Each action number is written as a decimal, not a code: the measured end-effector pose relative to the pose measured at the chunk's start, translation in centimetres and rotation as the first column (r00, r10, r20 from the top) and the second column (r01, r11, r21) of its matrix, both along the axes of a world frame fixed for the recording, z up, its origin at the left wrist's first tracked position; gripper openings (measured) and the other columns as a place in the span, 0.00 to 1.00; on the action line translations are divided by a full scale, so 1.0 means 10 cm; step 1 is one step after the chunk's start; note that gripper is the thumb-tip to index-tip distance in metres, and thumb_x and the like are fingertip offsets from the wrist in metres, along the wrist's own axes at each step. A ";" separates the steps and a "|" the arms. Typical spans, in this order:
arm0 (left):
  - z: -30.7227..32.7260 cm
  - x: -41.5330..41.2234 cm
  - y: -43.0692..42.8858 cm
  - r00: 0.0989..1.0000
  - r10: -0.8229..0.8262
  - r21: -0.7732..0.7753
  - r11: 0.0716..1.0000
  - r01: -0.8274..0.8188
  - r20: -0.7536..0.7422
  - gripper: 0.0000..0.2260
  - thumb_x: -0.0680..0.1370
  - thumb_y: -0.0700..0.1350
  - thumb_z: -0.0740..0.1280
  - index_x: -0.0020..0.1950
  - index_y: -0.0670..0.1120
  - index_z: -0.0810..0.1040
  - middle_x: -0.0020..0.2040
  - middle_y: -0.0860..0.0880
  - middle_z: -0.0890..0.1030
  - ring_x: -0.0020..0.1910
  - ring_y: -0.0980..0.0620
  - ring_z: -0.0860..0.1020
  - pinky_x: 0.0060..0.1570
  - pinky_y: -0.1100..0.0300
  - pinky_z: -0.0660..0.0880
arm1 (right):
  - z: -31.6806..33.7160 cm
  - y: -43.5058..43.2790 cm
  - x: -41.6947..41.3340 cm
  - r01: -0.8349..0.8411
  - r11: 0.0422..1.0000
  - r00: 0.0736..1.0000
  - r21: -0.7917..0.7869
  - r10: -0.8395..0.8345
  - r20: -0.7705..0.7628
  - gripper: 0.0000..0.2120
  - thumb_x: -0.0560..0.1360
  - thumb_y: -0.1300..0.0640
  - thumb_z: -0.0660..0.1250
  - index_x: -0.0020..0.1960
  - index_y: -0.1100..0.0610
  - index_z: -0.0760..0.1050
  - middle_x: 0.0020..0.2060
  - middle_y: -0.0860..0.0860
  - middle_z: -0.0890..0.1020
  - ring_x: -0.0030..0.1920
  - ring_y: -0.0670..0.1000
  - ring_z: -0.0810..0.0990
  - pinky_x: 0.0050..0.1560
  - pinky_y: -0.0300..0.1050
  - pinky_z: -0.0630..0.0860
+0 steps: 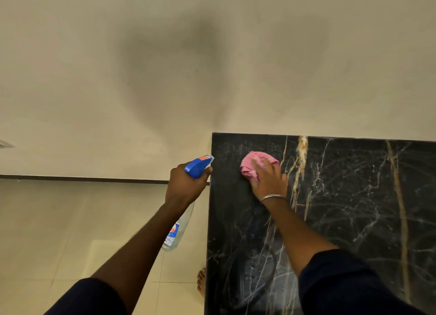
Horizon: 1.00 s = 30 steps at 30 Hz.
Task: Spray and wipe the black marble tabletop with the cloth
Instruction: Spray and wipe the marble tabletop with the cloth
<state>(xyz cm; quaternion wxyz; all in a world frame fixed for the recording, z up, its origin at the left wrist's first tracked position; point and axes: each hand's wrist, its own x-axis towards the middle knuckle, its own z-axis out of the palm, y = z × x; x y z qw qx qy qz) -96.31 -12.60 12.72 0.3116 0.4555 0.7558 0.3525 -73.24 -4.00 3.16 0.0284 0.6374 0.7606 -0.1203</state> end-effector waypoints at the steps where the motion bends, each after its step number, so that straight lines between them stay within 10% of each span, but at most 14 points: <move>1: 0.01 0.02 -0.02 1.000 0.000 0.005 1.000 0.000 0.007 0.10 0.76 0.51 0.70 0.43 0.47 0.73 0.29 0.52 0.72 0.28 0.55 0.72 0.32 0.68 0.68 | 0.00 0.03 0.18 0.066 0.998 0.998 0.004 -0.066 0.000 0.26 0.80 0.44 0.58 0.77 0.44 0.59 0.76 0.52 0.61 0.73 0.61 0.59 0.68 0.63 0.63; 7: -0.03 0.04 -0.17 0.999 0.015 -0.010 1.000 -0.015 0.029 0.10 0.76 0.52 0.70 0.41 0.49 0.73 0.28 0.52 0.72 0.27 0.55 0.72 0.32 0.68 0.68 | 0.07 -0.02 0.22 0.323 0.946 0.946 -0.018 -0.323 0.009 0.27 0.79 0.46 0.61 0.77 0.46 0.60 0.76 0.54 0.61 0.74 0.64 0.57 0.71 0.63 0.58; 19: -0.02 0.30 -0.43 0.998 -0.024 -0.042 0.999 0.021 -0.059 0.10 0.76 0.49 0.70 0.44 0.45 0.74 0.29 0.52 0.71 0.28 0.55 0.70 0.32 0.67 0.67 | 0.11 -0.72 -0.47 -0.282 0.956 0.954 -0.077 0.288 0.086 0.28 0.79 0.44 0.61 0.76 0.44 0.58 0.74 0.54 0.63 0.72 0.61 0.61 0.69 0.58 0.63; 25: 0.10 0.53 -0.57 0.997 -0.007 -0.052 0.999 0.003 -0.077 0.10 0.77 0.49 0.70 0.42 0.46 0.73 0.28 0.53 0.71 0.27 0.56 0.70 0.30 0.71 0.64 | 0.15 -0.53 0.57 0.007 1.000 0.998 -0.022 -0.006 0.055 0.27 0.78 0.47 0.62 0.76 0.45 0.62 0.73 0.51 0.66 0.71 0.61 0.62 0.66 0.57 0.64; 30: 0.12 0.76 -0.74 0.994 -0.014 -0.079 0.997 0.005 -0.111 0.08 0.77 0.49 0.69 0.43 0.48 0.73 0.29 0.53 0.72 0.29 0.56 0.72 0.32 0.69 0.67 | 0.18 -0.50 0.74 0.185 0.970 0.853 -0.157 -0.238 -0.465 0.21 0.77 0.58 0.63 0.70 0.55 0.72 0.64 0.55 0.77 0.65 0.61 0.73 0.64 0.54 0.71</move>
